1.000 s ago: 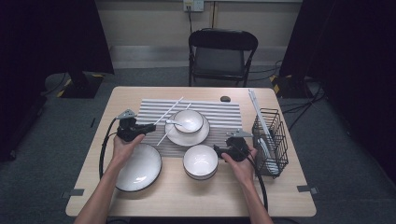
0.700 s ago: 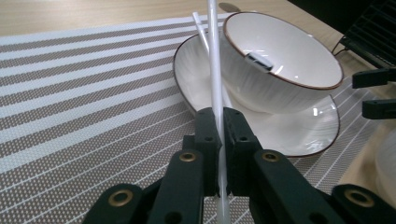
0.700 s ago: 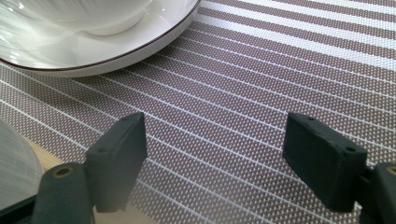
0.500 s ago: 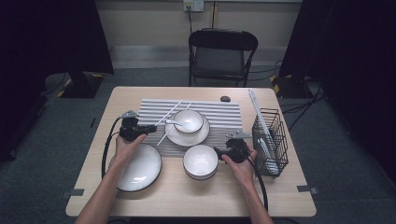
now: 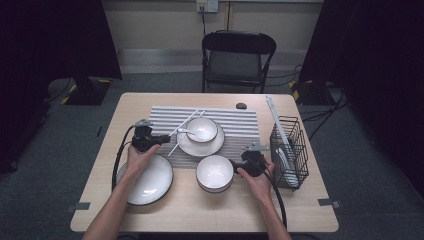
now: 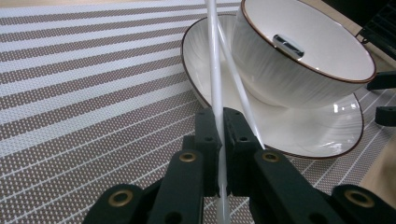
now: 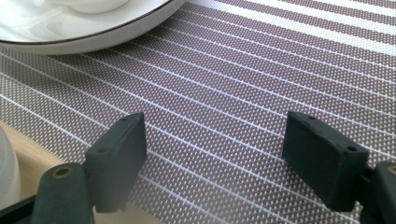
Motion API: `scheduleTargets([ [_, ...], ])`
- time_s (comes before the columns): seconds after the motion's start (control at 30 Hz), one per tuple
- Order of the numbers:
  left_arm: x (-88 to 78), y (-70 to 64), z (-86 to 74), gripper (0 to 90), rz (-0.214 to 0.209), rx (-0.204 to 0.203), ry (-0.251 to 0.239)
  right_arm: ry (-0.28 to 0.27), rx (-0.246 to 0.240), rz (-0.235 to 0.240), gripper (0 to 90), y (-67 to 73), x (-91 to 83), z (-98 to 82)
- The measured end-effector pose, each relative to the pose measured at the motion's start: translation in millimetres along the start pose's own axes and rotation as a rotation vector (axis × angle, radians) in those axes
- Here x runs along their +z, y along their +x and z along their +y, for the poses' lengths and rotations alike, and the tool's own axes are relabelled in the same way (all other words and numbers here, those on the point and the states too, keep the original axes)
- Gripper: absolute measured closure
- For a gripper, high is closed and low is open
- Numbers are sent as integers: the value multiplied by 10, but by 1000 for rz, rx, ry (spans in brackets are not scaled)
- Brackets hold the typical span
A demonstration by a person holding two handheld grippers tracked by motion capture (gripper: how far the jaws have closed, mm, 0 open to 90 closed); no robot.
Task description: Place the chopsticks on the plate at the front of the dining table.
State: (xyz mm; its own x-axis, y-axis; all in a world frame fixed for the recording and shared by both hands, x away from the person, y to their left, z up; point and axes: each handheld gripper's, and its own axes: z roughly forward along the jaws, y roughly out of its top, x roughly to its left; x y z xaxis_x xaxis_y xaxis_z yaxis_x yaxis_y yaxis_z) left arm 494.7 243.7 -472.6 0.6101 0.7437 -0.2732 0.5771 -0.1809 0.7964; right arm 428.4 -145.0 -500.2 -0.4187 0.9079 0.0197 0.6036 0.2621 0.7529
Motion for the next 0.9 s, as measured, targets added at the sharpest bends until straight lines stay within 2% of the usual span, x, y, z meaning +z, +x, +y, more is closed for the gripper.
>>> scheduleTargets([
  [0.13, 4, -19, 20, 857, -1, 5, -1, 2, -3, 0, 206, 1, -1, -1],
  [0.17, 22, -11, 25, 857, 12, 4, 6, 5, -8, -3, 205, 8, 0, 0],
  [0.3, 46, -15, 91, 856, 13, 12, 31, 4, -13, -8, 206, 9, 2, 0],
  [0.4, 43, -23, 131, 857, 10, 10, 9, 5, -14, -8, 207, 10, 2, 0],
  [0.47, 69, -4, 118, 856, 11, 2, 17, 5, -13, -9, 207, 11, 2, -1],
  [0.5, 101, 10, 96, 856, 29, -13, 33, 5, -14, -9, 207, 10, 2, 0],
  [0.57, 125, 24, 69, 856, 26, -15, 46, 5, -13, -8, 206, 10, 2, -1],
  [0.67, 153, 8, 68, 856, 23, -7, 50, 5, -13, -8, 207, 10, 2, -1],
  [0.8, 175, 7, 65, 855, 22, -18, 43, 4, -13, -8, 206, 9, 1, -1],
  [0.9, 197, -18, 58, 854, 22, -4, 54, 5, -13, -7, 206, 9, 1, -1],
])
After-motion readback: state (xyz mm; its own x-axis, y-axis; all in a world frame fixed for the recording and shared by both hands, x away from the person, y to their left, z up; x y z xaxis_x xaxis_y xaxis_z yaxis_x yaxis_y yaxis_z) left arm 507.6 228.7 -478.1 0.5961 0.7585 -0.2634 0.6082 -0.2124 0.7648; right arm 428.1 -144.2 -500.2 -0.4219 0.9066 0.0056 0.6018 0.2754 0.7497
